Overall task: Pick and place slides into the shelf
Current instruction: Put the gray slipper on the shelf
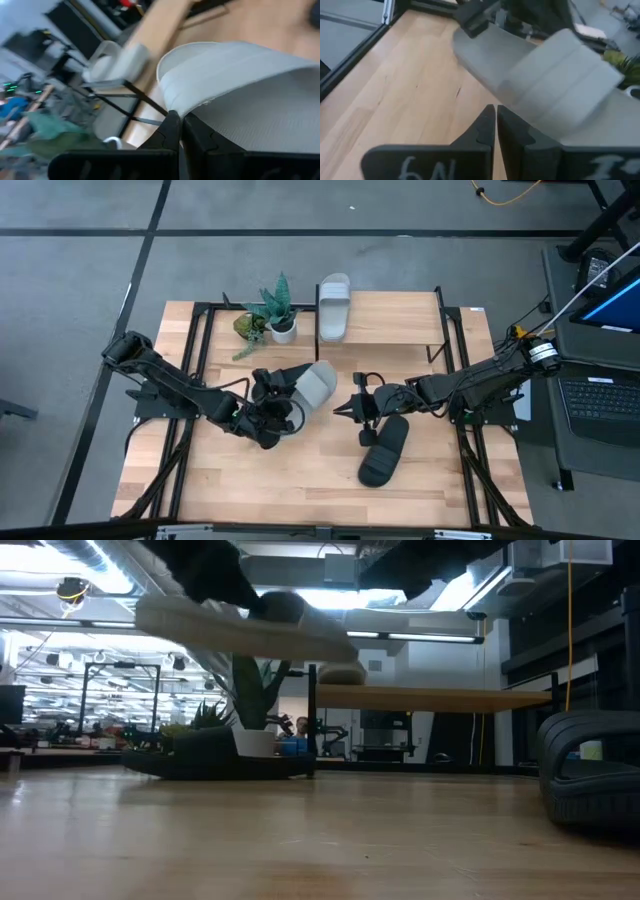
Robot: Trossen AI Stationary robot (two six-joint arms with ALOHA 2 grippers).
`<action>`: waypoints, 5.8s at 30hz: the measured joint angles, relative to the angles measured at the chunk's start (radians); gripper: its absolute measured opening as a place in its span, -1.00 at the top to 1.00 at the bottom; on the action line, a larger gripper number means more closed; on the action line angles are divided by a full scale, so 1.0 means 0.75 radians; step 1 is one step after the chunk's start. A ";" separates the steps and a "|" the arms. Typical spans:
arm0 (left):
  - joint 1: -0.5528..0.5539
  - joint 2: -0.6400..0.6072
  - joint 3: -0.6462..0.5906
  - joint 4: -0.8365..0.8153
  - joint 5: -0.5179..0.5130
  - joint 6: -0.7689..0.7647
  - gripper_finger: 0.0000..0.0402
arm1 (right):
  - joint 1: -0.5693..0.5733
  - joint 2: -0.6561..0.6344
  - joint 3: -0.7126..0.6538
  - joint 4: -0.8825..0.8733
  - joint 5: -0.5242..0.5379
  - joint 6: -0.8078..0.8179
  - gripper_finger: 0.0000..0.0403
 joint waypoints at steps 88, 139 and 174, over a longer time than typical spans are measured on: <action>0.374 -0.001 0.093 0.811 -0.060 0.419 1.00 | -0.024 0.423 0.630 -0.398 0.593 -0.728 0.31; 0.293 -0.032 0.092 0.948 -0.038 1.015 0.44 | 0.039 0.265 0.629 -0.871 0.815 -0.406 0.94; 0.059 -0.075 0.092 0.653 -0.213 0.929 0.97 | -0.279 -0.028 0.628 -1.352 0.293 -0.738 0.94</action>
